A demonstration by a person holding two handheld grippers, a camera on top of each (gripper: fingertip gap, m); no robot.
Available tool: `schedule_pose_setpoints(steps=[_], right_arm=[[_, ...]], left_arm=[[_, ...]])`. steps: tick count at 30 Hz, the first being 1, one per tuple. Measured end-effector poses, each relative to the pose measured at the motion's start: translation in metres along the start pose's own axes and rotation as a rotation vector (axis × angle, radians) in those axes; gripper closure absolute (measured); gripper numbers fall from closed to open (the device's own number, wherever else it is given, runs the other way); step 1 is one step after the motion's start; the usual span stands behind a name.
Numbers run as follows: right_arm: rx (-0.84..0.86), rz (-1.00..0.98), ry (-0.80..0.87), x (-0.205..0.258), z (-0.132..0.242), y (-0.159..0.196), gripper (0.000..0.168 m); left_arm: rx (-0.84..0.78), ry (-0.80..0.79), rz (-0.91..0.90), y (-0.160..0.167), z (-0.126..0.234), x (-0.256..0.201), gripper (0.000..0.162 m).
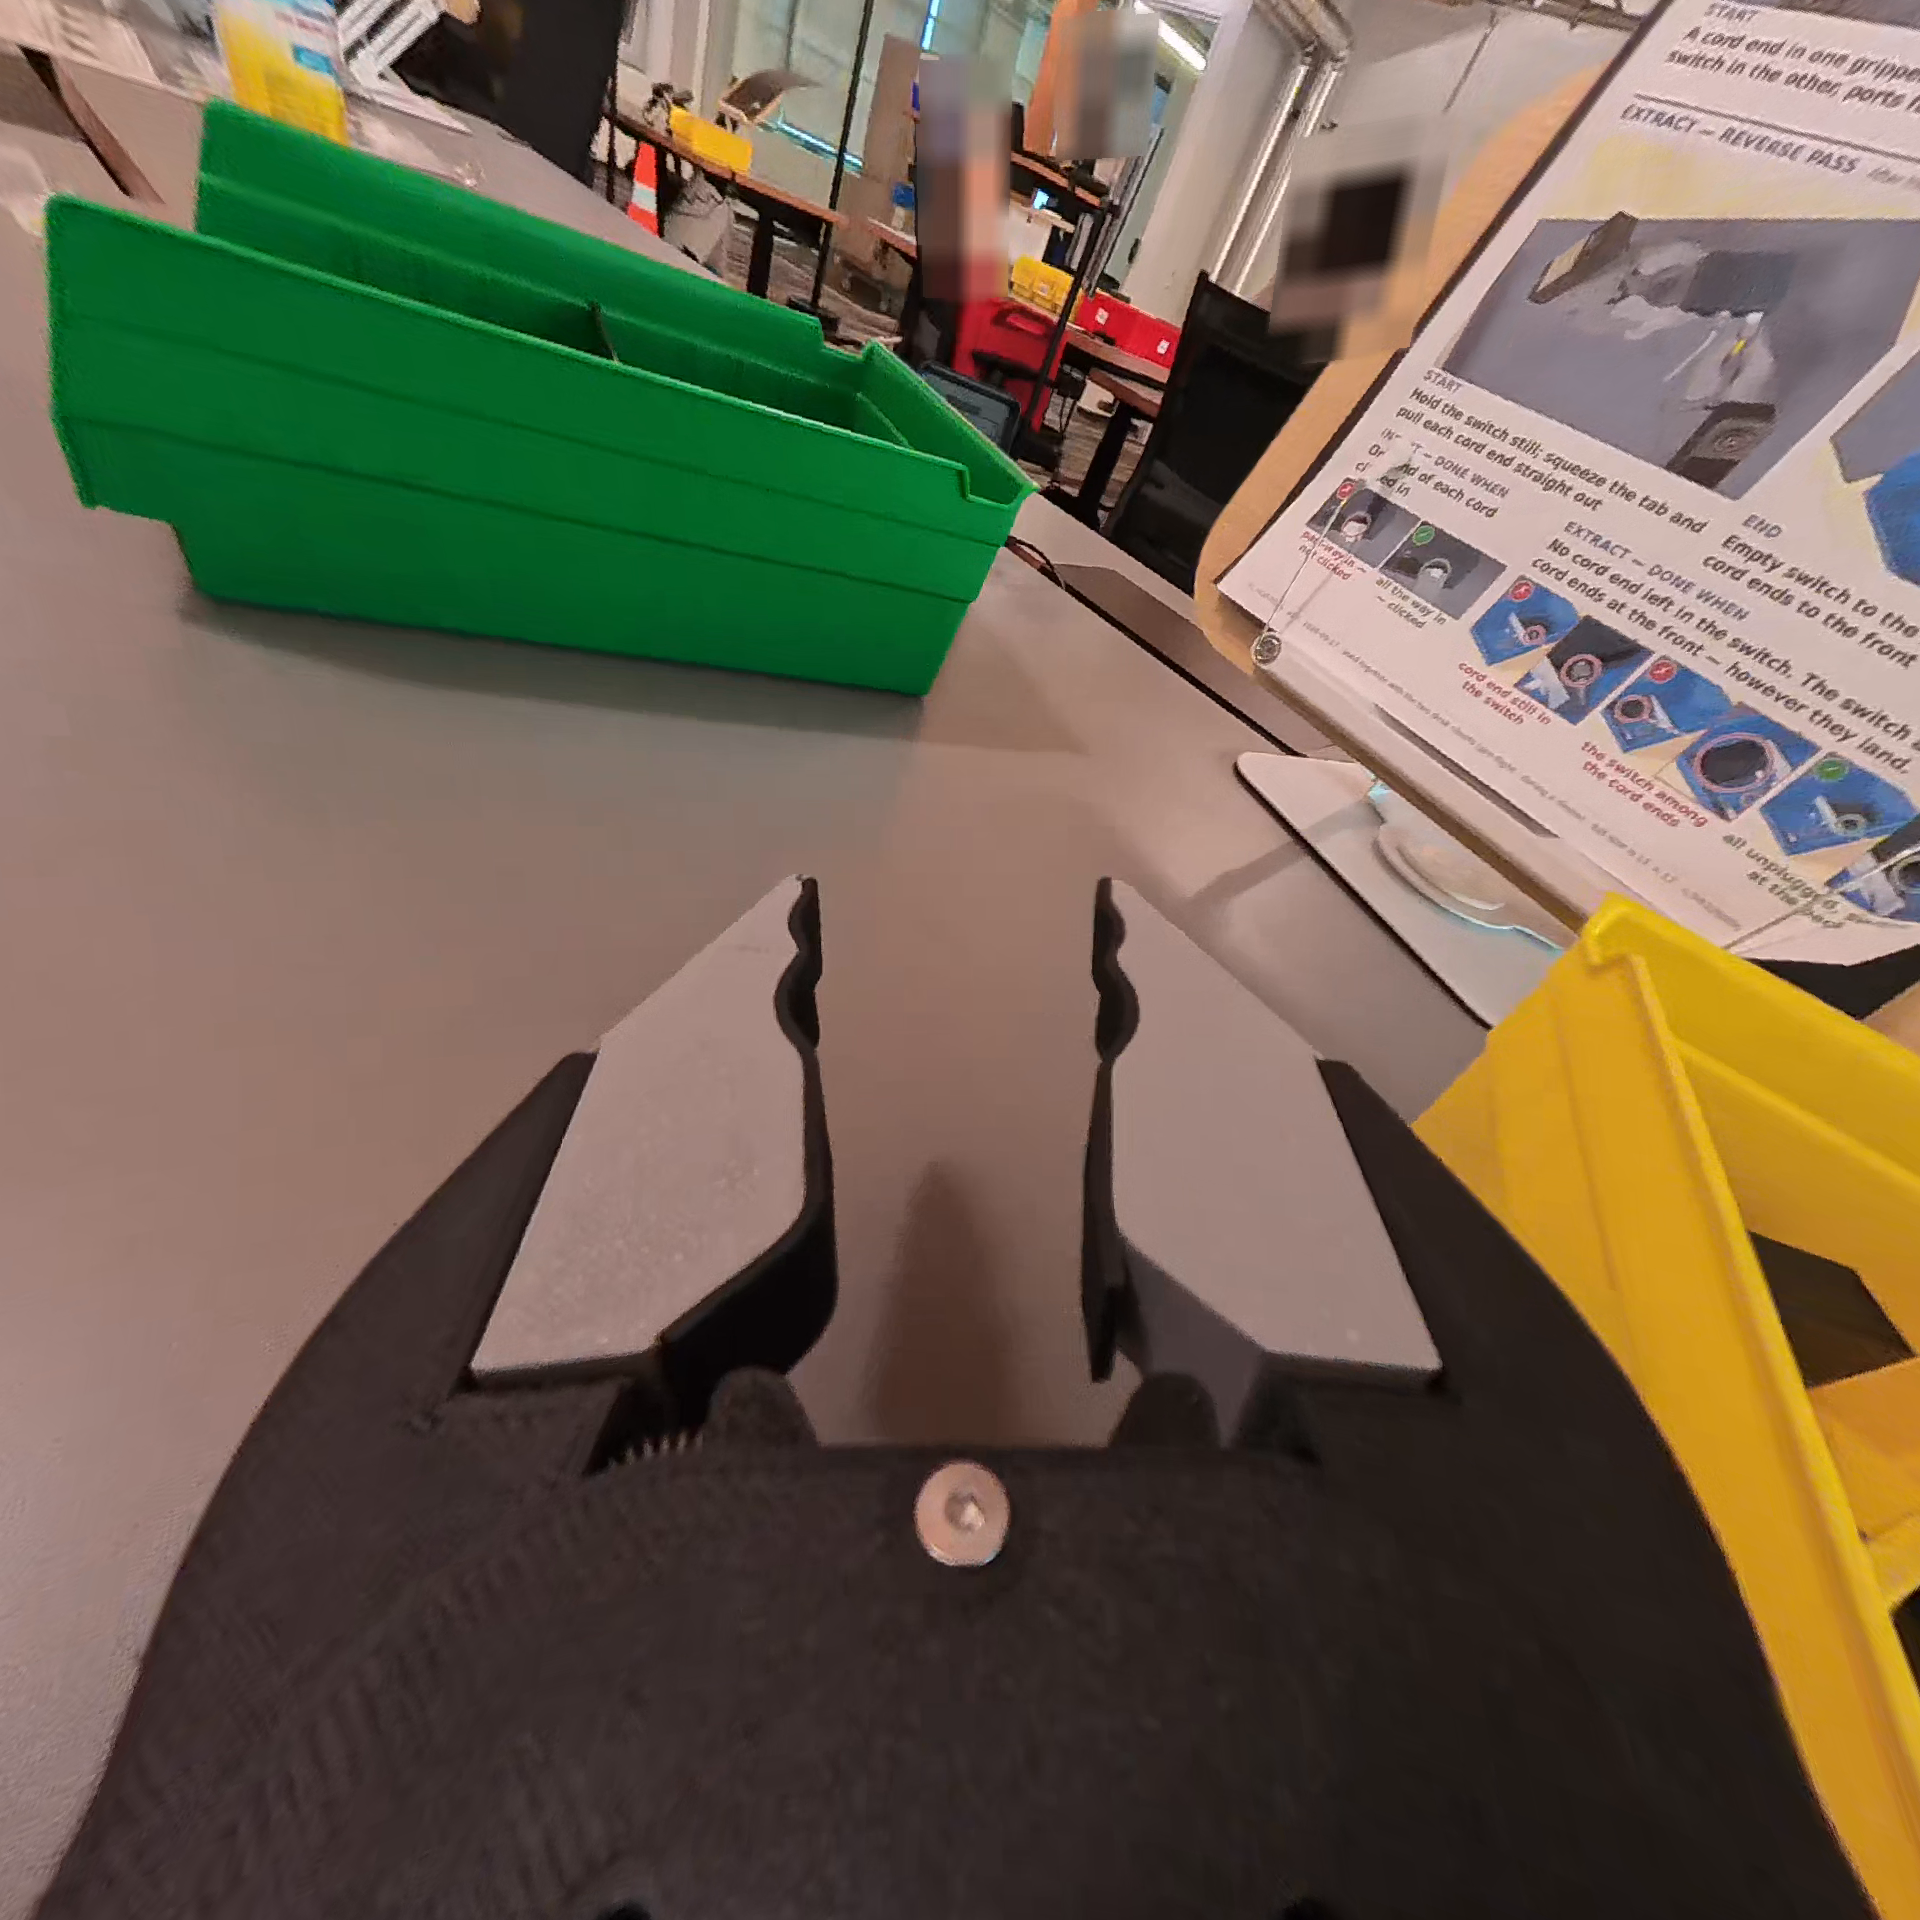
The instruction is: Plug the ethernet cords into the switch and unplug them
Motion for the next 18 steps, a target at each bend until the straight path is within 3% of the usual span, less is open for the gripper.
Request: schedule_pose_setpoints(steps=[5, 9, 18], right_arm=[[-0.016, 0.023, 0.042, 0.000, 0.001, 0.000, 0.117], [-0.007, 0.044, 0.054, 0.001, 0.000, 0.000, 0.115], [-0.056, 0.007, 0.065, -0.002, 0.008, -0.002, 0.112]], left_arm=[[0.018, 0.019, -0.078, 0.001, -0.003, -0.005, 0.133], [0.081, 0.097, -0.052, 0.010, -0.012, -0.011, 0.111], [0.106, 0.094, -0.024, 0.014, -0.019, -0.007, 0.108]])
Point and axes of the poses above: each gripper's, where its closed fingertips meet, z back along the fingers, y out of its underside, x = y × z across the jaws, the point moved 9 cm from there along z, back along the fingers, and after that the axes turned 6 degrees about -z, right-handed, at the moved point
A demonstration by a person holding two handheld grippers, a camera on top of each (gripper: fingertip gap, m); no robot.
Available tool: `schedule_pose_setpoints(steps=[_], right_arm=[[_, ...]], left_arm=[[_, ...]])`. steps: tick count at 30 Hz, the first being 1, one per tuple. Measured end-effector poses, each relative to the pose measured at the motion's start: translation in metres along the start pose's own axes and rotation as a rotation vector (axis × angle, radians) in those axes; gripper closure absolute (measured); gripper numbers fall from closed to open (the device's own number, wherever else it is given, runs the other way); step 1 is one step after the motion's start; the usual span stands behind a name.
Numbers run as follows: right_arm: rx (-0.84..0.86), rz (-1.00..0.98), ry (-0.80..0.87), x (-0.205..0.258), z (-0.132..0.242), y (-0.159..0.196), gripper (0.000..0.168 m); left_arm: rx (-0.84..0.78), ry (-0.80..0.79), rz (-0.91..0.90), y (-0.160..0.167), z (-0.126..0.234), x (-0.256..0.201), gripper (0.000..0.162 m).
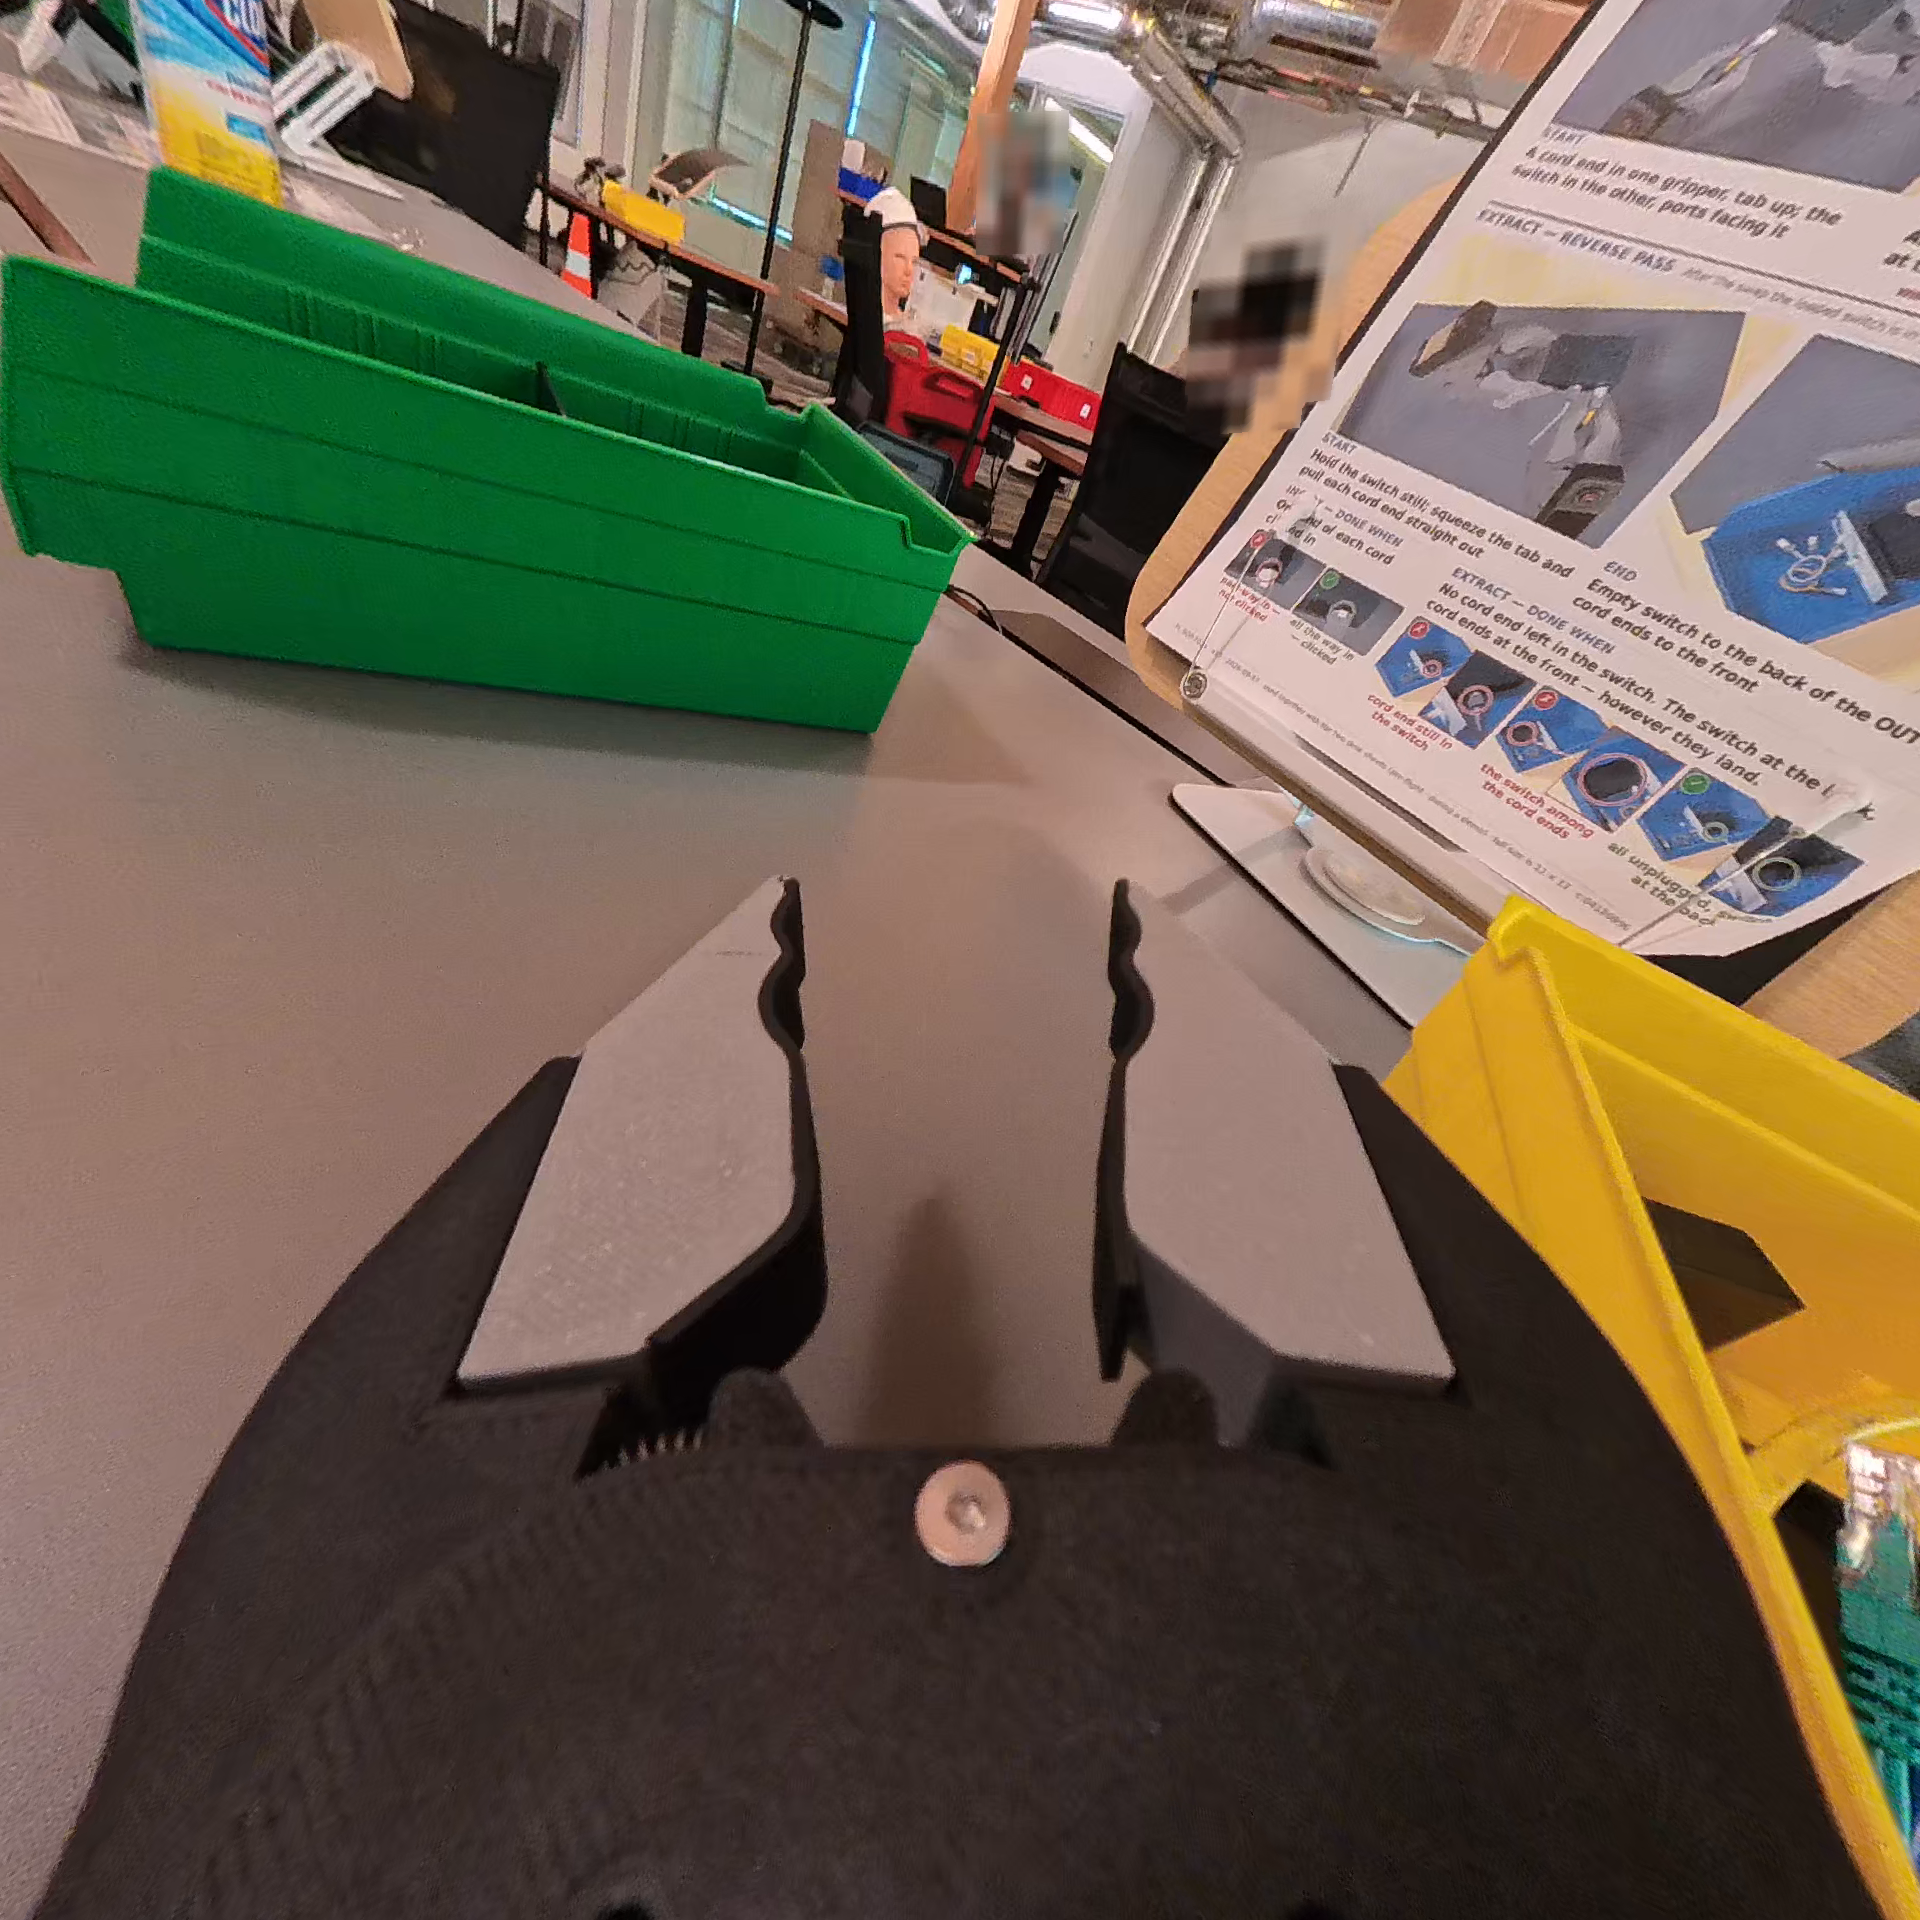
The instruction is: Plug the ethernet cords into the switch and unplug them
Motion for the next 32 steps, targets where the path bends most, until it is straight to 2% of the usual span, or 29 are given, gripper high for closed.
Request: schedule_pose_setpoints(steps=[10, 14, 17, 19, 21, 24, 26, 28, 30, 32], right_arm=[[-0.022, -0.009, -0.046, 0.008, 0.010, -0.003, 0.114], [-0.018, -0.069, -0.054, 0.015, 0.028, -0.004, 0.115], [0.050, -0.097, -0.117, 0.029, 0.057, -0.005, 0.120], [0.109, -0.104, -0.100, 0.030, 0.083, -0.006, 0.116], [0.112, -0.111, -0.028, 0.022, 0.113, -0.011, 0.117], [0.132, -0.094, 0.161, -0.004, 0.149, -0.016, 0.123], [0.149, -0.104, 0.242, -0.019, 0.163, -0.013, 0.133], [0.226, -0.103, 0.282, -0.028, 0.166, -0.006, 0.125], [0.261, -0.089, 0.336, -0.036, 0.165, -0.001, 0.124], [0.265, -0.118, 0.294, -0.038, 0.157, 0.003, 0.126]], left_arm=[[0.087, 0.003, -0.001, 0.007, -0.001, -0.004, 0.105], [0.062, -0.064, 0.026, -0.004, 0.013, 0.004, 0.105], [0.073, -0.194, 0.003, -0.027, 0.043, 0.032, 0.105], [0.096, -0.320, -0.011, -0.042, 0.073, 0.062, 0.104], [0.164, -0.476, -0.011, -0.048, 0.103, 0.095, 0.103], [0.253, -0.590, -0.005, -0.048, 0.128, 0.134, 0.099], [0.317, -0.602, 0.026, -0.042, 0.127, 0.155, 0.093], [0.380, -0.616, 0.037, -0.035, 0.117, 0.173, 0.092], [0.424, -0.629, 0.030, -0.030, 0.103, 0.187, 0.094], [0.447, -0.638, 0.029, -0.023, 0.088, 0.200, 0.098]])
Point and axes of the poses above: each gripper's, where its closed fingertips meet, z back along the fingers, y out of its underside, x = y × z across the jaws, the point moved 9 cm from there along z, back along the fingers, and after that the axes turned 6 degrees about -z, right-handed, at the moved point
